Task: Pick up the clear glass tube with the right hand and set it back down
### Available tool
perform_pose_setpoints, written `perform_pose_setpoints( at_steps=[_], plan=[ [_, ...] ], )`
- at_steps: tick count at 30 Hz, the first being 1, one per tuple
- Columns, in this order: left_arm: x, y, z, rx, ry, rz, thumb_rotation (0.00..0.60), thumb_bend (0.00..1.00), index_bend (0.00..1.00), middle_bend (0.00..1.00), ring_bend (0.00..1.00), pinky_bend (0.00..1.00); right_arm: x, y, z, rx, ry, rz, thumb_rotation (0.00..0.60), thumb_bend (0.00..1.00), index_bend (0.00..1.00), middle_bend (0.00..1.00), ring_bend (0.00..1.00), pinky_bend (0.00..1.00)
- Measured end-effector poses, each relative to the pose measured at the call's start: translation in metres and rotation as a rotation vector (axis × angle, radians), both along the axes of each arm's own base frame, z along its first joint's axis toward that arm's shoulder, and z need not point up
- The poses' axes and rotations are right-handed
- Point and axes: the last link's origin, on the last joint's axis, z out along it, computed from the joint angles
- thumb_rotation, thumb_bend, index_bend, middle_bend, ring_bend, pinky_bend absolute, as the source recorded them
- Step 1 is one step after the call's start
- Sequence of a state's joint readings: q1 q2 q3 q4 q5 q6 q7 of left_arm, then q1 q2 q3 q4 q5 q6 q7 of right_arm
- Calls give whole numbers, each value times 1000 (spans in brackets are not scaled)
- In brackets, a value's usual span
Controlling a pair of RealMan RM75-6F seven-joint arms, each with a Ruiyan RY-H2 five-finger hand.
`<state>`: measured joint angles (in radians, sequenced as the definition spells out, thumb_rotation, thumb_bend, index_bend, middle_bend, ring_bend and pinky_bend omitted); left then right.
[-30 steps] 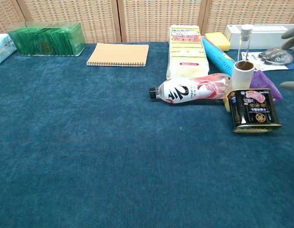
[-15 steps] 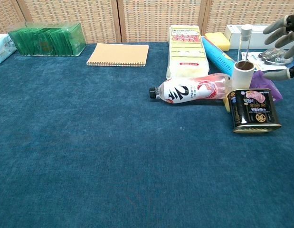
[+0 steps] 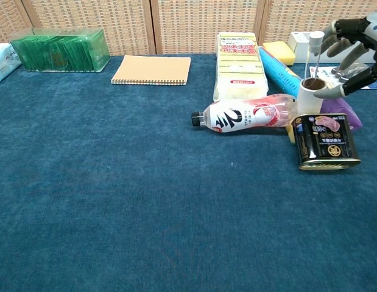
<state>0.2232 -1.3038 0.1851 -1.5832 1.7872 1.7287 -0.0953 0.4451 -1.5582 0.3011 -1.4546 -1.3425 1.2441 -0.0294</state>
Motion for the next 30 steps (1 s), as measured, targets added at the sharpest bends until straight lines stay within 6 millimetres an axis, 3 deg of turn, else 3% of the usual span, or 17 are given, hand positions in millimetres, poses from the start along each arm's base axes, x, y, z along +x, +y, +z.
perform_pose_setpoints(
  at_steps=[16,30],
  plan=[
    [-3,0,1,0,-8,6,600,200,114,172,154,336,10,-14,-10,14,48,0,600,176,317,349,339,362],
    [-3,1,0,-6,-5,7,600,201,114,171,155,336,-1,-25,-6,-2,123,-24,600,192,349,375,360,373]
  ],
)
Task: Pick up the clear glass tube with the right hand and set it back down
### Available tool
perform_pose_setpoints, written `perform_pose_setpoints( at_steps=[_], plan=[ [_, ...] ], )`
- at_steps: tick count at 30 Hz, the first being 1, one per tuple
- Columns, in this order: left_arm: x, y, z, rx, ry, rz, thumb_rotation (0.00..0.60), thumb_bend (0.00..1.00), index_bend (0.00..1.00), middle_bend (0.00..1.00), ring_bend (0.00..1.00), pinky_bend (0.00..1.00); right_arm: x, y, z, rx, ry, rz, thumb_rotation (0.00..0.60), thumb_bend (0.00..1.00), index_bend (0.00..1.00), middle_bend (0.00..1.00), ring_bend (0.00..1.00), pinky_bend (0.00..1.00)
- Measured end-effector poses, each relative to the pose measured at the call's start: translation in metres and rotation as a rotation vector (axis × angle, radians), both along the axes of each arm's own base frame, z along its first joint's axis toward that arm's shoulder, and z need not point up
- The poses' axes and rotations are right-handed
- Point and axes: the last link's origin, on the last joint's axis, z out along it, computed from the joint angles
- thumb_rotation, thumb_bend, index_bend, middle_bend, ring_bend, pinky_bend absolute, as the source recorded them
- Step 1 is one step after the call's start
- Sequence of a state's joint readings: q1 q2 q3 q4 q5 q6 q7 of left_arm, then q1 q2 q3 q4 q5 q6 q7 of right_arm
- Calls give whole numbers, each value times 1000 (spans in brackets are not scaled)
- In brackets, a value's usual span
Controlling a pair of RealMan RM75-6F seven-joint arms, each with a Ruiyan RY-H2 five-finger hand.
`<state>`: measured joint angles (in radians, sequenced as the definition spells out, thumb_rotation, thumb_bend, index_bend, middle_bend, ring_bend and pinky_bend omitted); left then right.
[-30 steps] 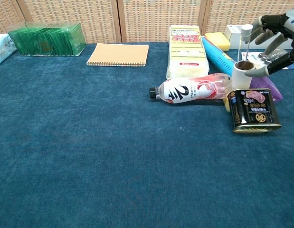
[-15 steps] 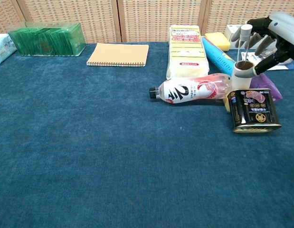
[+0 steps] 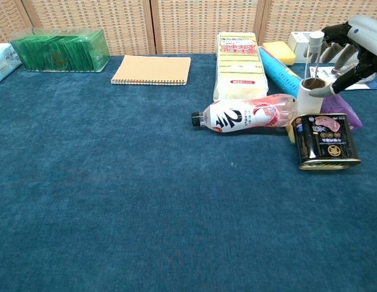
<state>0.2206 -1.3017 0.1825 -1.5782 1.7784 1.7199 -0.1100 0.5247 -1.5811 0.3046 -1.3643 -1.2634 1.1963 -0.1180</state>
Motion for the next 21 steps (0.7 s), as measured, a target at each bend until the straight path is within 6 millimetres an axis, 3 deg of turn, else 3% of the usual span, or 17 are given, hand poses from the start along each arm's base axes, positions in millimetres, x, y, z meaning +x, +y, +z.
perform_pose_setpoints(
  at_steps=[21],
  plan=[
    [-1,0,-1,-5,5,6,600,200,114,172,155,336,3,3,4,-19,26,13,600,206,421,454,454,420]
  ],
)
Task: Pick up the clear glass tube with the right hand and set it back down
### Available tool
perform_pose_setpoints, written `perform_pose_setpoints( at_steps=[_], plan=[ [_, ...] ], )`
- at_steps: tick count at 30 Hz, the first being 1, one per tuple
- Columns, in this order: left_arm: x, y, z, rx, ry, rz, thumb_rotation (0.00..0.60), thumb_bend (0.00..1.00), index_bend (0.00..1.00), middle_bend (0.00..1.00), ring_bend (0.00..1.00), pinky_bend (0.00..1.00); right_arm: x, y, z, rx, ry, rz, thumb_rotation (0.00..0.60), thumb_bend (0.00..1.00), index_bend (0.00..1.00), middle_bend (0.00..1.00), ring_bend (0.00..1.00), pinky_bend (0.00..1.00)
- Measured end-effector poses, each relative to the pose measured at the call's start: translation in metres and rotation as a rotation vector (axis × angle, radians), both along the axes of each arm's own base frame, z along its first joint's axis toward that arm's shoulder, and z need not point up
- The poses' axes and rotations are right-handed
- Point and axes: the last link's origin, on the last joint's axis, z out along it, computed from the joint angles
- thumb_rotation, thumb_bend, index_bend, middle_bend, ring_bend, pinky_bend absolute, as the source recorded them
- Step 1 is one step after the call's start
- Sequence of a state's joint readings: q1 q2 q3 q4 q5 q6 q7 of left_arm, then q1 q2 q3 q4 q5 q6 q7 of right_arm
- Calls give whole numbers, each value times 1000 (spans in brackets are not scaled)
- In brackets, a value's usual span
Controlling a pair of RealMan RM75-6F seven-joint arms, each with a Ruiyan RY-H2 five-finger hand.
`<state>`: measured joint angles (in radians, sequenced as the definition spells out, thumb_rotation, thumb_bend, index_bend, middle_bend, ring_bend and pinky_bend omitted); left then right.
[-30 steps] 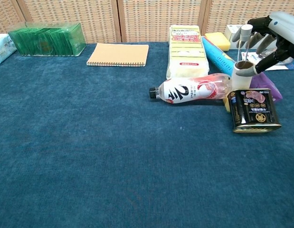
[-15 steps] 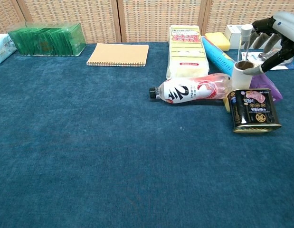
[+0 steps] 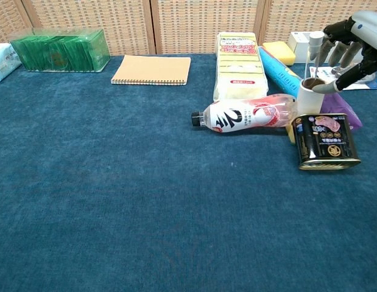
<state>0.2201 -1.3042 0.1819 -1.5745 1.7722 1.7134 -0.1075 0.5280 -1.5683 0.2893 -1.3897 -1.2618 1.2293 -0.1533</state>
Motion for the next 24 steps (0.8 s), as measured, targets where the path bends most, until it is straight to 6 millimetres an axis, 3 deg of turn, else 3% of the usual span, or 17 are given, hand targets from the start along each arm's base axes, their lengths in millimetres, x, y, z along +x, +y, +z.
perform_pose_setpoints(
  at_steps=[14,24],
  plan=[
    [-2,0,0,-3,-3,7,600,201,114,172,155,336,16,-3,-9,14,-3,15,600,207,432,459,457,421],
    [-4,0,0,-6,-6,8,600,200,114,171,155,337,17,-3,-10,5,12,5,600,220,473,487,480,434]
  ],
)
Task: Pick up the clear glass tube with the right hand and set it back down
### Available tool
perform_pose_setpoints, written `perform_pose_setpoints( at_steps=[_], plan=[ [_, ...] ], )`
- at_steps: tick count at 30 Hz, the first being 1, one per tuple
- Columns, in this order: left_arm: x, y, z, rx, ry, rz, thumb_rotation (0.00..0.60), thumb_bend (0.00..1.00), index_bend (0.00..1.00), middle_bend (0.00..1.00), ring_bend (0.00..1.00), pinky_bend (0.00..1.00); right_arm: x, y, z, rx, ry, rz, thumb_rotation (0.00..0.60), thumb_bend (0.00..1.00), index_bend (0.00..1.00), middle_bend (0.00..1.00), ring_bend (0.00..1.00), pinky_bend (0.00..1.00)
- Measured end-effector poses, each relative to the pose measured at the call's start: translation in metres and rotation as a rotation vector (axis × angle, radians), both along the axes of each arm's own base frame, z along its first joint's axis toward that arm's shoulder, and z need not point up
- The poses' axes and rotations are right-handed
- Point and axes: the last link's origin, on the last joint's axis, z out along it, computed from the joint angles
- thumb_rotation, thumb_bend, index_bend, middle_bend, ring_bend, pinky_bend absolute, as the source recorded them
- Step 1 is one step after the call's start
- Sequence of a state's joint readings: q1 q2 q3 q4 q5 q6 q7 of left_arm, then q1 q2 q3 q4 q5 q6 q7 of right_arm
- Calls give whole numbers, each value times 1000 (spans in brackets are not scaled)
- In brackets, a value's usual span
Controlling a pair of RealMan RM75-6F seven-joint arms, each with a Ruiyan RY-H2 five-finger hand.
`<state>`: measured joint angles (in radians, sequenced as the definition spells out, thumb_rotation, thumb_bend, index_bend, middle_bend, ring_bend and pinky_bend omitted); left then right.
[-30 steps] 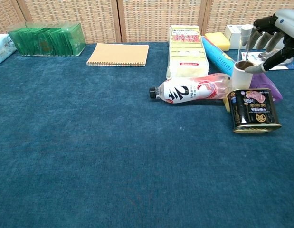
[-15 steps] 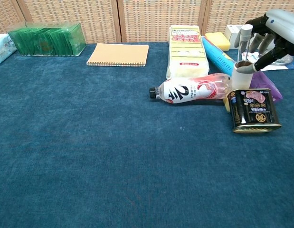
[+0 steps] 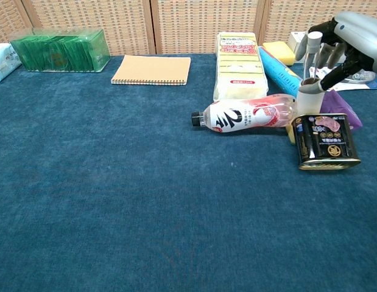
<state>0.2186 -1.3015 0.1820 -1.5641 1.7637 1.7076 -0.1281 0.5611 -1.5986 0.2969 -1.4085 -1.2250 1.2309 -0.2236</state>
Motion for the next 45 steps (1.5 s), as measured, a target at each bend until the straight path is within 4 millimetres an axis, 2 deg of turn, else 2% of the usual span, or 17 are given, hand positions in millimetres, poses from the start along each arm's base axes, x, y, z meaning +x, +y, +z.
perform_pose_setpoints(
  at_steps=[17,23,27,29,45],
  plan=[
    [2,1,0,-5,3,0,600,201,114,171,155,338,-4,-5,0,-6,27,-17,600,245,535,550,549,493],
    [1,1,-1,-6,4,0,600,201,113,171,155,338,-1,-5,-1,-13,47,-8,600,258,556,602,615,567],
    [1,1,0,-5,3,1,600,200,114,171,155,338,3,-5,0,-27,53,1,600,263,575,663,698,657],
    [0,1,0,-5,3,2,600,200,113,171,155,338,5,-5,0,-30,57,6,600,267,581,670,705,693],
    [-1,1,0,-5,2,7,600,201,114,171,156,338,13,-9,-2,-35,77,24,600,282,621,738,823,805]
  ],
)
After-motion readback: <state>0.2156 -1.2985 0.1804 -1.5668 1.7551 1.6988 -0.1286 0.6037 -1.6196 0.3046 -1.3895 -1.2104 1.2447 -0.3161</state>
